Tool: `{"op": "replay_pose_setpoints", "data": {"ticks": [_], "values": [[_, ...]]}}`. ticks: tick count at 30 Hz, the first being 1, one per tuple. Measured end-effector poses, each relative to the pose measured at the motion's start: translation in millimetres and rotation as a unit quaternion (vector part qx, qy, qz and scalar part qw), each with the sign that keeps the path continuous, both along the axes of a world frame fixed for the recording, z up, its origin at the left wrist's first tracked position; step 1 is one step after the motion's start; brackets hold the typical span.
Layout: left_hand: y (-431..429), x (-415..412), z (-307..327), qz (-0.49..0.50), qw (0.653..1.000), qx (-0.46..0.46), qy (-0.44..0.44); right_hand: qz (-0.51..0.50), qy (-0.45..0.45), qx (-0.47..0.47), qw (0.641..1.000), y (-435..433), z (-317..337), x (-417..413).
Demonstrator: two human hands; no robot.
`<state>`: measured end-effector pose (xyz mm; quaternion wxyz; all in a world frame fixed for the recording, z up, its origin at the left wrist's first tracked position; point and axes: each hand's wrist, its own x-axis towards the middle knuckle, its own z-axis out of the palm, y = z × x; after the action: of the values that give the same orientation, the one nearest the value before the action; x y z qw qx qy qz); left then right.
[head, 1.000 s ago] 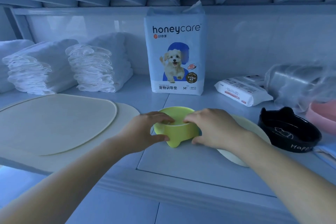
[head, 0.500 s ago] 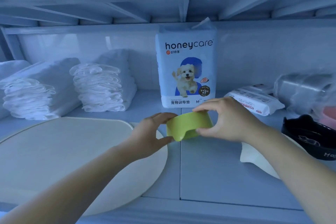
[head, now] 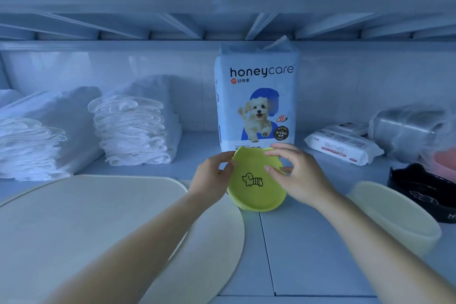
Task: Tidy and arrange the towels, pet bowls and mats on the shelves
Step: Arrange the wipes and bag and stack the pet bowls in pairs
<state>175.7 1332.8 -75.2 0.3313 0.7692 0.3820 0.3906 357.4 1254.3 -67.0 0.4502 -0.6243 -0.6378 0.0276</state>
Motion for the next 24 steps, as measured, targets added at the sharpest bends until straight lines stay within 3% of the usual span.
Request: {"op": "replay_pose_setpoints", "data": {"ticks": [2,6,10,16,20,24], "values": [[6.5,3.8,-9.8,0.011,1.0,-0.022,-0.01,-0.005,0.01,0.003,1.0,2.3,-10.7,-2.9],[12.2,6.5,-33.6,-0.003,0.999,-0.04,-0.021,-0.021,-0.059,-0.064,0.996,1.8,-27.0,-2.0],[7.9,5.9,-37.0,-0.019,0.998,0.039,0.051,-0.047,-0.087,-0.08,0.992,0.9,-32.7,-0.2],[3.8,6.7,-35.9,-0.051,0.99,0.086,0.104,-0.028,-0.089,-0.043,0.995,-1.0,-33.7,0.0],[-2.2,3.4,-28.9,-0.09,0.98,0.156,0.084,0.012,-0.086,-0.056,0.995,-9.8,-29.4,2.9],[-4.2,-0.7,-27.7,-0.149,0.965,0.18,0.12,0.027,-0.066,-0.084,0.994,-16.5,-24.0,3.0]]}}
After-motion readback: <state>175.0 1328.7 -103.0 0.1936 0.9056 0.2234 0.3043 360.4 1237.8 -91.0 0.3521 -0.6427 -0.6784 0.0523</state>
